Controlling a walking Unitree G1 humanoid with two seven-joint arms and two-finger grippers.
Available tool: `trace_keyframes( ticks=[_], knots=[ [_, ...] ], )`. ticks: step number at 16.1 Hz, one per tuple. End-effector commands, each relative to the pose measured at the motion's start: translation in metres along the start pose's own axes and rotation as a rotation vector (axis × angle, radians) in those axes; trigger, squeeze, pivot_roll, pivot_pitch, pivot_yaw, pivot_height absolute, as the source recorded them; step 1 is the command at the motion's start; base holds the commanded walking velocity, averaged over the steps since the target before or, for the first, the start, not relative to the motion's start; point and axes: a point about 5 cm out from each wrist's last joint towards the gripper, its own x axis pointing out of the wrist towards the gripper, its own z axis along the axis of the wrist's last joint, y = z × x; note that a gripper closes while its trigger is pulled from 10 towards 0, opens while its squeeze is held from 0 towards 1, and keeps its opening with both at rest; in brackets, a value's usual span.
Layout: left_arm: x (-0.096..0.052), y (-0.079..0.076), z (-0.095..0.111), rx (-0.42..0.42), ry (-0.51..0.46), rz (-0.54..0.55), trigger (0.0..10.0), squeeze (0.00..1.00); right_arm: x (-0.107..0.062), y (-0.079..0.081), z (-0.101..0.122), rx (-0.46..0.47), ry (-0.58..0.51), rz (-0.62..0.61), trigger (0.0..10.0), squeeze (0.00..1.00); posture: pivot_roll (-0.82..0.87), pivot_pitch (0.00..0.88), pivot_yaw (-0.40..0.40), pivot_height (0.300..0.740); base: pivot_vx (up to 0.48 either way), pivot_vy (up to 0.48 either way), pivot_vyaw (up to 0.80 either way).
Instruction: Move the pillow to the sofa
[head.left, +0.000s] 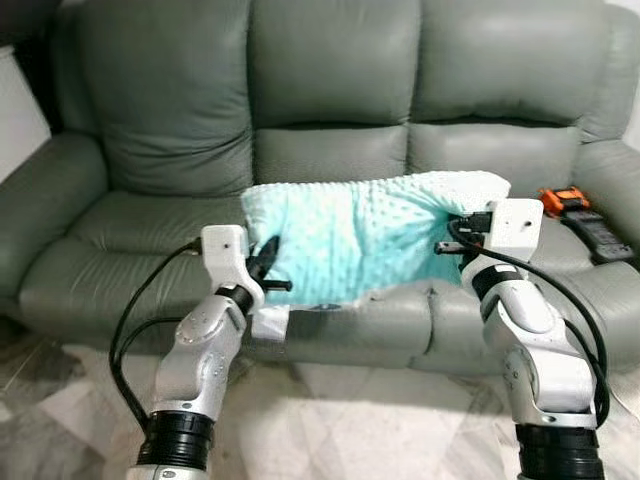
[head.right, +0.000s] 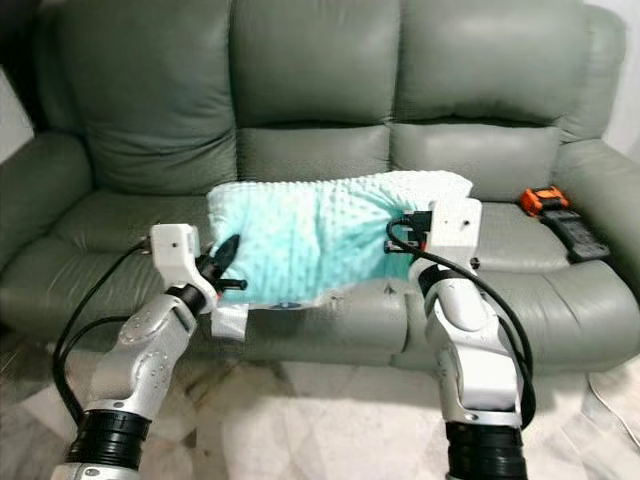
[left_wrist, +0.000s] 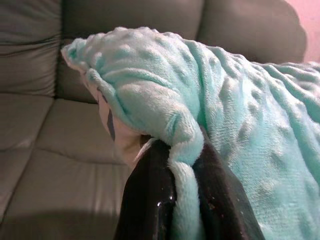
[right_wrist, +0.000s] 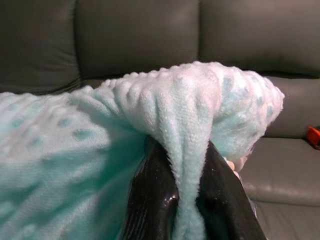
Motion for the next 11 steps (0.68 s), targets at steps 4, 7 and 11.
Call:
trace_keyframes(
  ticks=[4, 7, 11],
  knots=[
    [-0.0011, 0.0029, 0.0033, -0.005, -0.016, 0.000, 10.0, 0.00, -0.0026, 0.0039, 0.0063, 0.000, -0.026, 0.020, 10.0, 0.00, -0.13, 0.012, 0.026, 0.740, 0.428, 0.000, 0.00],
    [-0.0013, 0.0010, 0.0015, -0.014, -0.010, -0.011, 10.0, 0.00, -0.0034, 0.0046, 0.0064, 0.000, -0.025, 0.018, 10.0, 0.00, -0.13, 0.016, 0.029, 0.740, 0.475, 0.000, 0.00],
    [-0.0012, -0.0006, 0.0008, -0.016, -0.006, -0.018, 10.0, 0.00, -0.0041, 0.0044, 0.0059, 0.000, -0.023, 0.017, 10.0, 0.00, -0.13, 0.018, 0.030, 0.740, 0.473, 0.000, 0.00]
  ],
)
